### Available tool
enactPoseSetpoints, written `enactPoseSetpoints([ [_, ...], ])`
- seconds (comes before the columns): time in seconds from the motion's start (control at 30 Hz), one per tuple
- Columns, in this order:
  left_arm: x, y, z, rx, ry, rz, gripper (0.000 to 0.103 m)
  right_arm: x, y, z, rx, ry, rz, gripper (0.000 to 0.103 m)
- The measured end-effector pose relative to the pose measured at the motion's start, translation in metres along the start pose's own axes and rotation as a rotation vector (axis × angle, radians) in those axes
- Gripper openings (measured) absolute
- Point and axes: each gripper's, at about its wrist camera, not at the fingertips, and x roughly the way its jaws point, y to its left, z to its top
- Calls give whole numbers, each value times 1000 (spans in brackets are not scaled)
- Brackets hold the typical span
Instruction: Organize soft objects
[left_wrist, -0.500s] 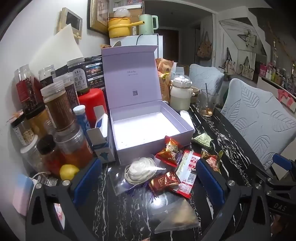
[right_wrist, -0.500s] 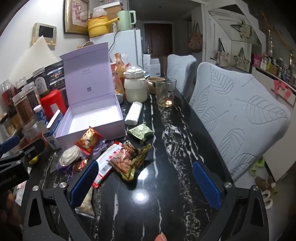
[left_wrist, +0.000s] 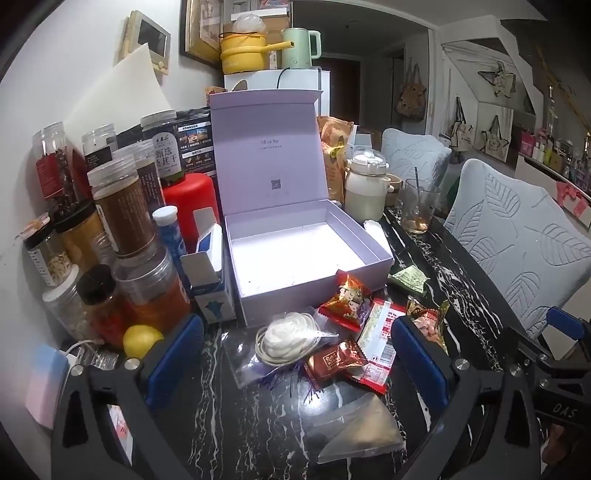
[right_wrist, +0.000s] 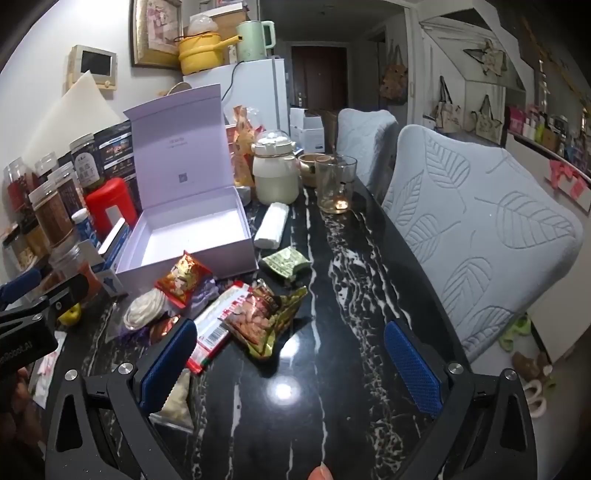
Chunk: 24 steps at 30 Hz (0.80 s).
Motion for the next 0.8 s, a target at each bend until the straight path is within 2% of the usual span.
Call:
enactPoseSetpoints([
  [0.8, -4, 10, -3, -20, 16, -5, 103, -11, 5, 4, -21, -30, 36, 103],
])
